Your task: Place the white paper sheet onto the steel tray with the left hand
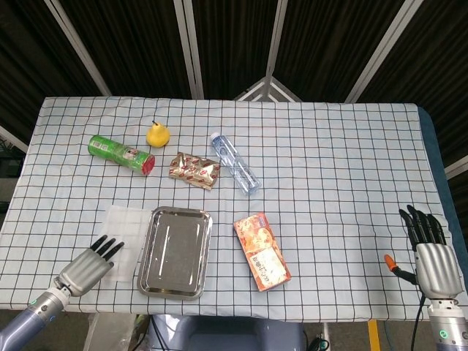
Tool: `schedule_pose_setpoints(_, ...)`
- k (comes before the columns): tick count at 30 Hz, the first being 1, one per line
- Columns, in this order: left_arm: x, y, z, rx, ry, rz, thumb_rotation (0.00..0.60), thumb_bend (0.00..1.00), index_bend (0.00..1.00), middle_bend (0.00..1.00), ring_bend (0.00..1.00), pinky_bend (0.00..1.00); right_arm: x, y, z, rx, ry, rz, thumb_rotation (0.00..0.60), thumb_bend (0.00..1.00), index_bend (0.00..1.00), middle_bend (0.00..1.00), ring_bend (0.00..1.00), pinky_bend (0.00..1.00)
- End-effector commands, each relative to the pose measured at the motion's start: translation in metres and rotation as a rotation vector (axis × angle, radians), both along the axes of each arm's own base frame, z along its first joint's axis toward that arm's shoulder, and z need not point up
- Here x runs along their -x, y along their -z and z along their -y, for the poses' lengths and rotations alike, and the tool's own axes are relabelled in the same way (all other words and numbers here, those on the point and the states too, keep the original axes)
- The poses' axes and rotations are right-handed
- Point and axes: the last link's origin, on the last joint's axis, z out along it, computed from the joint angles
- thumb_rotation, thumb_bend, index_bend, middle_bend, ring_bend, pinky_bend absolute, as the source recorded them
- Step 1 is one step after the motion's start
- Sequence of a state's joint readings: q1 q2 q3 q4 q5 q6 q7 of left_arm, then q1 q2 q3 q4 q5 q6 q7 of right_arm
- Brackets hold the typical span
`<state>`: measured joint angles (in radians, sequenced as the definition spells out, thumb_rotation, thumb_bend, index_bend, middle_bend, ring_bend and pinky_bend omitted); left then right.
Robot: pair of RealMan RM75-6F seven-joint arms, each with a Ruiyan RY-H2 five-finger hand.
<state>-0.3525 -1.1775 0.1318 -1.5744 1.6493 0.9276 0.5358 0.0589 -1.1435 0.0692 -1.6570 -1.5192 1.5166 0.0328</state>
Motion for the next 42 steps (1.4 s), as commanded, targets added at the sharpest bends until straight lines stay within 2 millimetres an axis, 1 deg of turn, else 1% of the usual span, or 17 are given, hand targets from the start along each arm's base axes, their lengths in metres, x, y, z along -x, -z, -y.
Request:
schedule_pose_setpoints(1,0.001,-0.003,0.001,-0.009,-0.005,0.01,0.6,0.52,0.56,0.0,0.0,0.0,0.0,0.0,0.0,0.0,0.0,0.0,0.6,0.31,0.0,0.0,0.0,0.0)
schedule_pose_setpoints(8,0.0,-0.018,-0.002,-0.065,-0.011,0.047,0.6,0.52,0.58,0.0,0.0,0.0,0.0,0.0,0.0,-0.001,0.0,-0.001,0.6,0.31,0.0,0.0,0.0,0.0)
schedule_pose_setpoints(12,-0.007,-0.033,-0.012,-0.128,0.005,0.086,0.6,0.53,0.58,0.0,0.0,0.0,0.0,0.0,0.0,0.0,-0.001,-0.001,0.6,0.31,0.0,0.0,0.0,0.0)
schedule_pose_setpoints(15,-0.029,-0.05,-0.029,-0.222,0.062,0.162,0.6,0.53,0.58,0.0,0.0,0.0,-0.001,0.001,0.0,-0.001,-0.001,-0.002,0.6,0.31,0.0,0.0,0.0,0.0)
schedule_pose_setpoints(16,-0.042,-0.057,-0.037,-0.263,0.098,0.201,0.6,0.53,0.58,0.0,0.0,0.0,-0.001,0.001,0.0,-0.003,-0.001,-0.003,0.6,0.31,0.0,0.0,0.0,0.0)
schedule_pose_setpoints(17,-0.048,-0.06,-0.041,-0.281,0.116,0.223,0.6,0.53,0.58,0.0,0.0,0.0,-0.001,0.001,0.0,-0.004,-0.002,-0.004,0.6,0.31,0.0,0.0,0.0,0.0)
schedule_pose_setpoints(18,-0.062,-0.065,-0.047,-0.31,0.147,0.266,0.6,0.53,0.58,0.0,0.0,0.0,-0.001,0.002,0.0,-0.005,-0.002,-0.005,0.6,0.31,0.0,0.0,0.0,0.0)
schedule_pose_setpoints(20,-0.087,-0.071,-0.057,-0.343,0.2,0.334,0.6,0.53,0.58,0.0,0.0,0.0,-0.001,0.002,0.001,-0.006,-0.003,-0.006,0.6,0.31,0.0,0.0,0.0,0.0)
schedule_pose_setpoints(23,-0.118,-0.073,-0.066,-0.357,0.269,0.394,0.6,0.53,0.58,0.0,0.0,0.0,-0.001,0.002,0.001,-0.005,-0.001,-0.005,0.6,0.31,0.0,0.0,0.0,0.0)
schedule_pose_setpoints(24,-0.133,-0.072,-0.07,-0.355,0.302,0.414,0.6,0.53,0.58,0.0,0.0,0.0,-0.001,0.002,0.001,-0.005,0.0,-0.004,0.6,0.31,0.0,0.0,0.0,0.0)
schedule_pose_setpoints(27,-0.16,-0.067,-0.074,-0.338,0.345,0.438,0.6,0.53,0.58,0.0,0.0,0.0,-0.001,0.001,0.002,-0.004,0.0,-0.002,0.6,0.31,0.0,0.0,0.0,0.0)
schedule_pose_setpoints(29,-0.181,-0.059,-0.075,-0.315,0.367,0.458,0.6,0.53,0.58,0.0,0.0,0.0,0.0,0.001,0.002,-0.004,-0.001,-0.001,0.6,0.31,0.0,0.0,0.0,0.0)
schedule_pose_setpoints(30,-0.199,-0.05,-0.07,-0.278,0.395,0.493,0.6,0.53,0.58,0.0,0.0,0.0,0.0,0.001,0.002,-0.004,0.002,0.001,0.6,0.31,0.0,0.0,0.0,0.0)
schedule_pose_setpoints(32,-0.207,-0.043,-0.066,-0.263,0.391,0.502,0.6,0.53,0.58,0.0,0.0,0.0,0.001,0.001,0.002,-0.005,0.006,0.002,0.6,0.31,0.0,0.0,0.0,0.0)
schedule_pose_setpoints(33,-0.21,-0.038,-0.062,-0.251,0.388,0.499,0.6,0.53,0.58,0.0,0.0,0.0,0.001,0.0,0.002,-0.005,0.008,0.003,0.6,0.31,0.0,0.0,0.0,0.0)
schedule_pose_setpoints(36,-0.207,-0.026,-0.051,-0.222,0.38,0.482,0.6,0.53,0.58,0.0,0.0,0.0,0.001,0.0,0.003,-0.005,0.01,0.004,0.6,0.31,0.0,0.0,0.0,0.0)
schedule_pose_setpoints(42,-0.187,-0.006,-0.037,-0.173,0.331,0.463,0.6,0.53,0.58,0.0,0.0,0.0,0.001,0.0,0.003,-0.006,0.009,0.002,0.6,0.31,0.0,0.0,0.0,0.0)
